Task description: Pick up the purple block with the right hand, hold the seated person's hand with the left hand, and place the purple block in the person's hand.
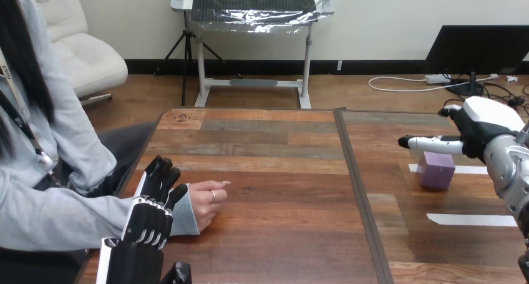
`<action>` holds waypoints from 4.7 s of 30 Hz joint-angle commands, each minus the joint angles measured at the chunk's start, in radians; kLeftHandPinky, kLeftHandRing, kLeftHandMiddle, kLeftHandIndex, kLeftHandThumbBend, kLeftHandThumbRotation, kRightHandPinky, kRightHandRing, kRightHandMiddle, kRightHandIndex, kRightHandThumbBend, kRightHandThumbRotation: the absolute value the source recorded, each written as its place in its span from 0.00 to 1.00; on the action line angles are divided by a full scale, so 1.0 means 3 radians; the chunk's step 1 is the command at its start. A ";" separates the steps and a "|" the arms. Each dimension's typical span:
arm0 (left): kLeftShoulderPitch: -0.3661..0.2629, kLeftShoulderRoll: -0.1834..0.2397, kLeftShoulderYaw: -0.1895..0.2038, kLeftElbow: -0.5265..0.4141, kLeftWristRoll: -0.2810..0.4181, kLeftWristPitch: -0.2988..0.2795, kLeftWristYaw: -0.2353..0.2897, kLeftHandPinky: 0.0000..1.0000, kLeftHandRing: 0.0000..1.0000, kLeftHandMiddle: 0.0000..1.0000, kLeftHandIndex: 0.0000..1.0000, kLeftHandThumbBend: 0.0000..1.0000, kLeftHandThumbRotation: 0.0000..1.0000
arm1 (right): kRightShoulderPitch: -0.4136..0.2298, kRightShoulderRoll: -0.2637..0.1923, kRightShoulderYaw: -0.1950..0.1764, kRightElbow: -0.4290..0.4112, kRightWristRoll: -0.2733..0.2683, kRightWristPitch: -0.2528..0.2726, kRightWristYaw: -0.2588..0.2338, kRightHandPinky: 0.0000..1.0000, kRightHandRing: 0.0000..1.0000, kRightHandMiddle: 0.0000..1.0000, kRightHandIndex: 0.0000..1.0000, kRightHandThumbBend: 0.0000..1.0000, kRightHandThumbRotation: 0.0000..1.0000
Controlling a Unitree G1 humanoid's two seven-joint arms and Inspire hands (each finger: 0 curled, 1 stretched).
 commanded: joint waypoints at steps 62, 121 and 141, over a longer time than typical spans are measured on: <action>-0.0010 -0.0015 -0.0235 -0.0128 -0.0010 -0.0117 0.0136 0.91 0.96 0.95 0.93 0.98 0.72 | 0.0352 0.0144 0.0093 -0.0038 0.0087 -0.0252 0.0645 0.71 0.75 0.77 0.79 0.85 0.67; -0.0136 0.0059 -0.0245 -0.0078 -0.0124 -0.0123 0.0013 0.93 0.96 0.96 0.95 0.97 0.70 | 0.0442 -0.0133 -0.0039 -0.0552 0.0452 -0.0831 0.0928 0.67 0.70 0.72 0.70 0.78 0.60; -0.0164 0.0045 -0.0215 -0.0055 -0.0117 -0.0119 0.0015 0.91 0.96 0.97 0.95 0.98 0.70 | 0.0804 -0.0447 -0.0284 -0.1591 0.0729 -0.0891 0.1080 0.65 0.67 0.70 0.71 0.80 0.51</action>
